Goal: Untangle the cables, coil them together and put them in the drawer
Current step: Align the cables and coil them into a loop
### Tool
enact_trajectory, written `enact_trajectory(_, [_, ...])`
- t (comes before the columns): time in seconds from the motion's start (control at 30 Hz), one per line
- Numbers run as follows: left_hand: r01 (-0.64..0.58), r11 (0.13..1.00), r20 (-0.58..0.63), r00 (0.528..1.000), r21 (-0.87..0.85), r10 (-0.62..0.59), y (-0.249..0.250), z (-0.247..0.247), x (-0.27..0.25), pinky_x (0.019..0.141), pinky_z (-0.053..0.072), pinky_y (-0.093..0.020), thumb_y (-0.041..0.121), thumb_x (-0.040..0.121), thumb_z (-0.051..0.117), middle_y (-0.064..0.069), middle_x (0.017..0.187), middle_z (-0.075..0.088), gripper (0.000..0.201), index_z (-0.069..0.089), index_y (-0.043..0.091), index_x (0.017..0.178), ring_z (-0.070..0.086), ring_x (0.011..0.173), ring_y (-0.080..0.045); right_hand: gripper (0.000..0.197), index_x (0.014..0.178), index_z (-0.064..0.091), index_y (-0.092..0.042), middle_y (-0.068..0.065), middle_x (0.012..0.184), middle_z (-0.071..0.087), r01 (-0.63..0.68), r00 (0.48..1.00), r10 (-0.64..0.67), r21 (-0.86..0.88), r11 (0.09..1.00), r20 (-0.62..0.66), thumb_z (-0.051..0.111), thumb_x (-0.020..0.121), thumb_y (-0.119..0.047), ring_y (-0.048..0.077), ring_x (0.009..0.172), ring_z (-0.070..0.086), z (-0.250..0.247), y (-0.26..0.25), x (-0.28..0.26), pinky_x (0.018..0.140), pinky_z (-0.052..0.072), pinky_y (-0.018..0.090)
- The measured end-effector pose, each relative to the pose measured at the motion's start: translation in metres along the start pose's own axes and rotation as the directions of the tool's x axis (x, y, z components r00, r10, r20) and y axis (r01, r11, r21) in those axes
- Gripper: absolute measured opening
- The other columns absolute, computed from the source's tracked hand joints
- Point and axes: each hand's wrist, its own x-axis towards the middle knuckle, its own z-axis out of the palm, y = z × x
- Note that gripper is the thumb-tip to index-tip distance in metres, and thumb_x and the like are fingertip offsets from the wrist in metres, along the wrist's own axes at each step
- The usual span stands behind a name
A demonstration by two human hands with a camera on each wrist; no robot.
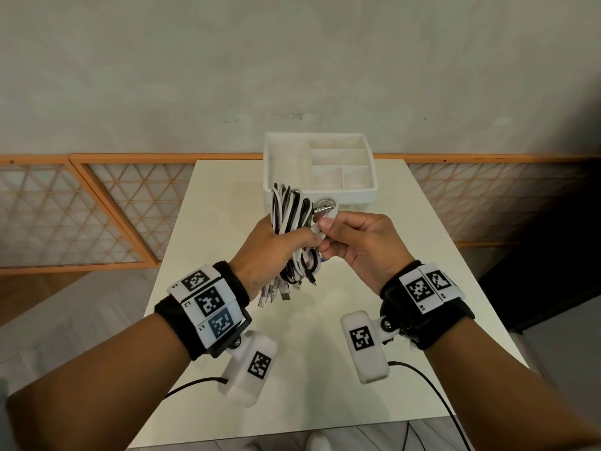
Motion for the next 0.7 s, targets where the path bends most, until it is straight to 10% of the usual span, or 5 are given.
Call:
enact_trajectory(0.23, [-0.03, 0.999, 0.103, 0.994, 0.022, 0.028, 0.002, 0.0, 0.0, 0.082, 0.054, -0.045, 0.01, 0.079, 0.06, -0.025, 0.082, 0.068, 0.016, 0.066, -0.004, 0.085, 0.066, 0.08, -0.036, 0.009, 0.075, 0.074, -0.002, 0.01, 0.057, 0.064, 0.149, 0.977, -0.172, -0.171, 0.974, -0.128, 0.073, 0.084, -0.003, 0.021, 0.048, 0.054, 0.014, 0.007, -0.003, 0.049, 0.048, 0.027])
enact_trajectory(0.4, [-0.029, 1.0, 0.071, 0.997, -0.003, 0.029, 0.002, 0.001, 0.002, 0.067, 0.054, -0.034, -0.003, 0.085, 0.056, -0.027, 0.077, 0.067, 0.013, 0.065, -0.01, 0.089, 0.067, 0.072, -0.027, 0.014, 0.073, 0.073, -0.012, 0.001, 0.053, 0.057, 0.196, 0.952, -0.254, -0.294, 0.935, -0.172, 0.072, 0.086, -0.007, 0.012, 0.041, 0.045, 0.02, 0.013, -0.003, 0.042, 0.039, 0.019])
enact_trajectory(0.57, [-0.011, 1.0, 0.085, 0.996, -0.026, 0.014, 0.002, -0.004, 0.003, 0.064, 0.051, -0.036, 0.001, 0.078, 0.056, -0.025, 0.068, 0.062, 0.012, 0.061, -0.009, 0.08, 0.063, 0.065, -0.03, 0.011, 0.089, 0.075, -0.005, -0.002, 0.067, 0.062, 0.155, 0.988, -0.144, -0.364, 0.918, 0.057, 0.065, 0.09, -0.001, 0.013, 0.054, 0.057, 0.011, 0.007, -0.006, 0.055, 0.05, 0.025])
enact_trajectory(0.7, [0.03, 0.996, -0.01, 0.999, -0.081, -0.031, -0.005, 0.0, 0.007, 0.069, 0.058, -0.038, 0.008, 0.085, 0.069, -0.023, 0.087, 0.072, 0.017, 0.068, -0.003, 0.098, 0.07, 0.079, -0.033, 0.008, 0.08, 0.075, -0.002, -0.002, 0.072, 0.057, 0.223, 0.967, -0.256, -0.514, 0.828, 0.007, 0.069, 0.084, 0.001, 0.013, 0.064, 0.053, 0.013, 0.016, -0.005, 0.061, 0.047, 0.028])
